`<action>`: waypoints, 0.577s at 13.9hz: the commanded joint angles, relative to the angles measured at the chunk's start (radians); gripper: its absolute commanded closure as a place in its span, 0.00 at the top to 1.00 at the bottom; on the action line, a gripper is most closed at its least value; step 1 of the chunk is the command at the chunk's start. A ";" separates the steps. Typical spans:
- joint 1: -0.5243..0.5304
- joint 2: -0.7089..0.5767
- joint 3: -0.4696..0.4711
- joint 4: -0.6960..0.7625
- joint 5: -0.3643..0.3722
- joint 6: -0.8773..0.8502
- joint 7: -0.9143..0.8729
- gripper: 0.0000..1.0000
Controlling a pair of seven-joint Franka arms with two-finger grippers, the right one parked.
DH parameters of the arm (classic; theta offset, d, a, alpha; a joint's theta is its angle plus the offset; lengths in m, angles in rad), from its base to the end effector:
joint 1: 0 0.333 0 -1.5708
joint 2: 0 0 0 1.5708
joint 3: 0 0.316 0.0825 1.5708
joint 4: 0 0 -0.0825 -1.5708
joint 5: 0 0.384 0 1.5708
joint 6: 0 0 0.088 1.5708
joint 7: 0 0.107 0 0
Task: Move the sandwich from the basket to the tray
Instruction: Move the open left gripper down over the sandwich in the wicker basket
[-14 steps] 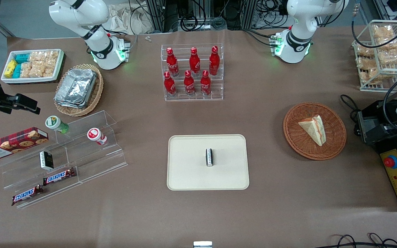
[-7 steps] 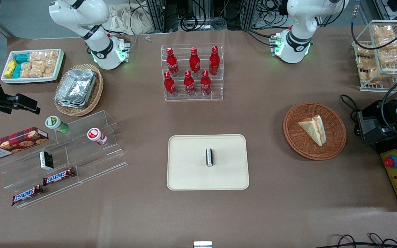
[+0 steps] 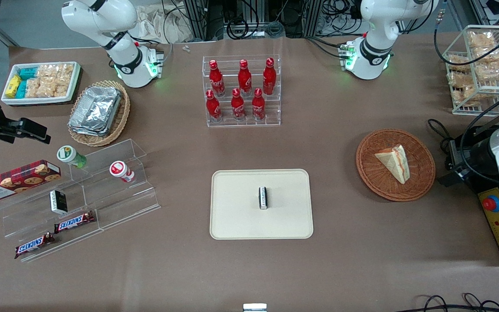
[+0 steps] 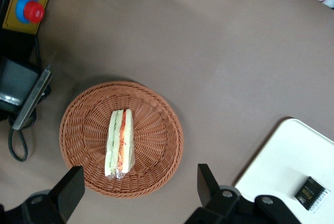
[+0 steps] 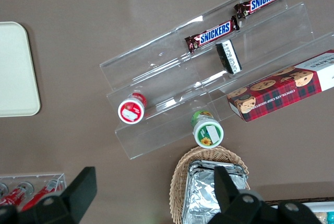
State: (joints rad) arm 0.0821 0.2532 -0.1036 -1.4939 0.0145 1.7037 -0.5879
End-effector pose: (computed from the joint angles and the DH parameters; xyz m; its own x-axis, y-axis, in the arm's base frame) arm 0.6346 -0.0053 0.5221 0.8427 0.5368 -0.0414 0.5367 -0.8436 -0.0136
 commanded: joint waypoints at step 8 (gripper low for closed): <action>0.039 -0.271 0.004 -0.643 0.004 0.456 -0.064 0.95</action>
State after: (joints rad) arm 0.1201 0.0796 -0.0956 -1.9877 0.0152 2.0863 -0.6238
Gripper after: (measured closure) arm 0.048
